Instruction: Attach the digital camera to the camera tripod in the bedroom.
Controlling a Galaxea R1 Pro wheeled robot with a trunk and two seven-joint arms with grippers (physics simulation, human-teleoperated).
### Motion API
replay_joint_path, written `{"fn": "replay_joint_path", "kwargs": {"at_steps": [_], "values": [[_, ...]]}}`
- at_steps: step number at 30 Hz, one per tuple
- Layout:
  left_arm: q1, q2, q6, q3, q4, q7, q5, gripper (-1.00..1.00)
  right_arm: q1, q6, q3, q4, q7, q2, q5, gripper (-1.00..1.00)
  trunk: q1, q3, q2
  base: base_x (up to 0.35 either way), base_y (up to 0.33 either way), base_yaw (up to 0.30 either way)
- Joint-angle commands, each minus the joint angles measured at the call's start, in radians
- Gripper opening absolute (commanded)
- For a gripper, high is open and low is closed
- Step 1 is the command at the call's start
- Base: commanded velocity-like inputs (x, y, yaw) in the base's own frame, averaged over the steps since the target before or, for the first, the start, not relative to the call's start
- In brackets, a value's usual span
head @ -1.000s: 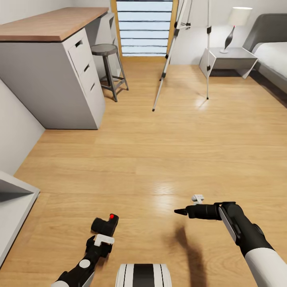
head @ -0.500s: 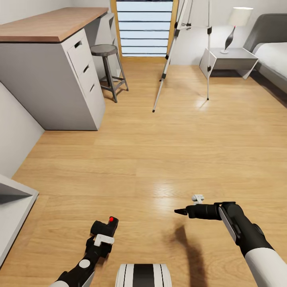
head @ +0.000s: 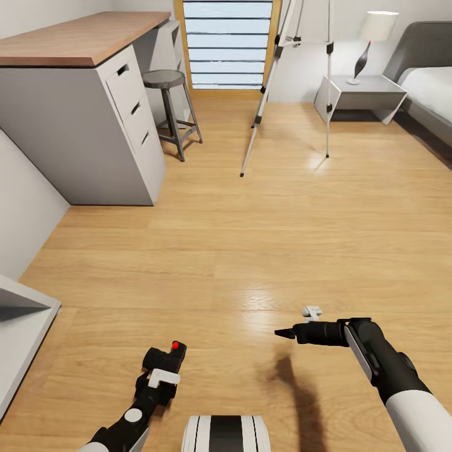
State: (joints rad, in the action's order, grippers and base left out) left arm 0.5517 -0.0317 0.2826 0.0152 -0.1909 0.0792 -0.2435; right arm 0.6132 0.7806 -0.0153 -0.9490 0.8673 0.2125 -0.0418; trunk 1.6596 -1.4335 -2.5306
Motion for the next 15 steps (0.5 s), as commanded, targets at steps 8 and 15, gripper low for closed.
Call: {"fn": "replay_joint_path", "kwargs": {"at_steps": [8,15], "values": [[0.001,0.000,-0.025,0.000,0.002,0.007,-0.010,1.00,0.000,0.006,-0.002,-0.001,-0.001,0.001,-0.005,1.00,0.000,-0.001,0.000,0.000,0.000,0.000],[0.000,-0.001,-0.078,0.000,0.002,0.006,-0.012,1.00,0.000,0.006,-0.002,-0.001,-0.001,0.001,-0.004,1.00,0.000,-0.001,0.000,0.000,0.000,0.000]]}}
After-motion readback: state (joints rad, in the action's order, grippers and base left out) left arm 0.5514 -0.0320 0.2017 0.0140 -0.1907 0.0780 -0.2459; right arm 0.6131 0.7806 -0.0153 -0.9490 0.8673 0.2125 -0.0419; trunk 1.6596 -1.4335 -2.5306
